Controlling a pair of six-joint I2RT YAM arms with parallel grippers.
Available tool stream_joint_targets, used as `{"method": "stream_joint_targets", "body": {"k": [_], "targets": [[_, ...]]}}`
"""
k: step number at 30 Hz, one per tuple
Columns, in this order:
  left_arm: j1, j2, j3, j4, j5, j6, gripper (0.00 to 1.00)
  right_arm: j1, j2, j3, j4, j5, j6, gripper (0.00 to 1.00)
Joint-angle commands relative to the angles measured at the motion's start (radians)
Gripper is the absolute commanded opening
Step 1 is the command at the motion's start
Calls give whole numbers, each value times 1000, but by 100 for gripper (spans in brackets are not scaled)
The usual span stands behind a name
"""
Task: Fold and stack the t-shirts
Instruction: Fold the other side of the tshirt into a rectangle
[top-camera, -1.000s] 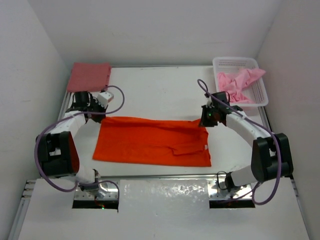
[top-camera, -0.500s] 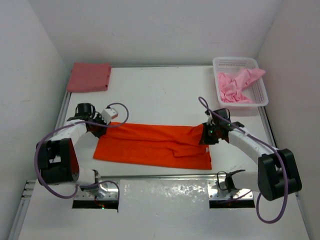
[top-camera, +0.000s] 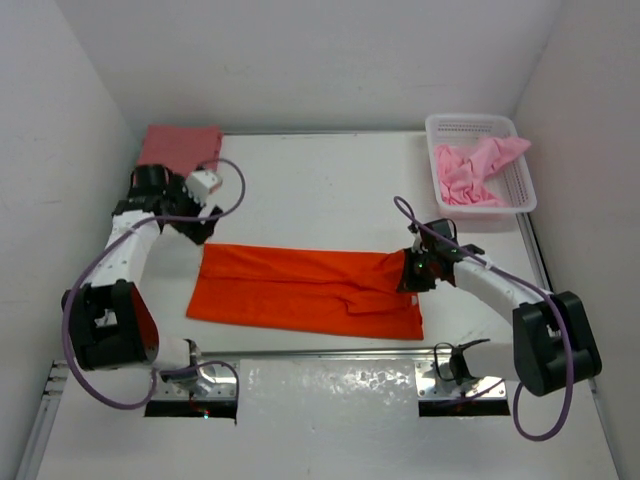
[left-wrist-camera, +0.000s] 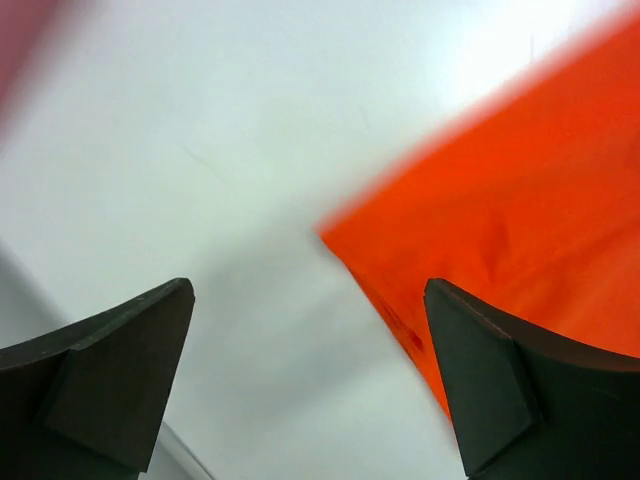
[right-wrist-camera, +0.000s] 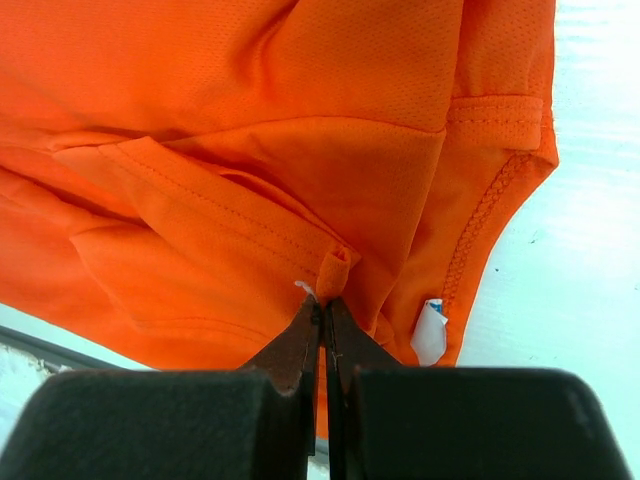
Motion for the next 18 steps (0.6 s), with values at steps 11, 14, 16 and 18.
{"method": "stream_joint_targets", "body": {"k": [11,14,16,18], "targets": [[-798,269,369,145,254,-528,43,-34,-25,-59,66,49,65,46],[-853,390,377,236,238,-643,50,-71,-77,-102,126,47,118,44],[-897,436,403,265,201,-656,50,-77,-96,-129,195,33,152,31],[-942,491,435,271,178,-656,51,-76,-100,-136,230,10,165,24]]}}
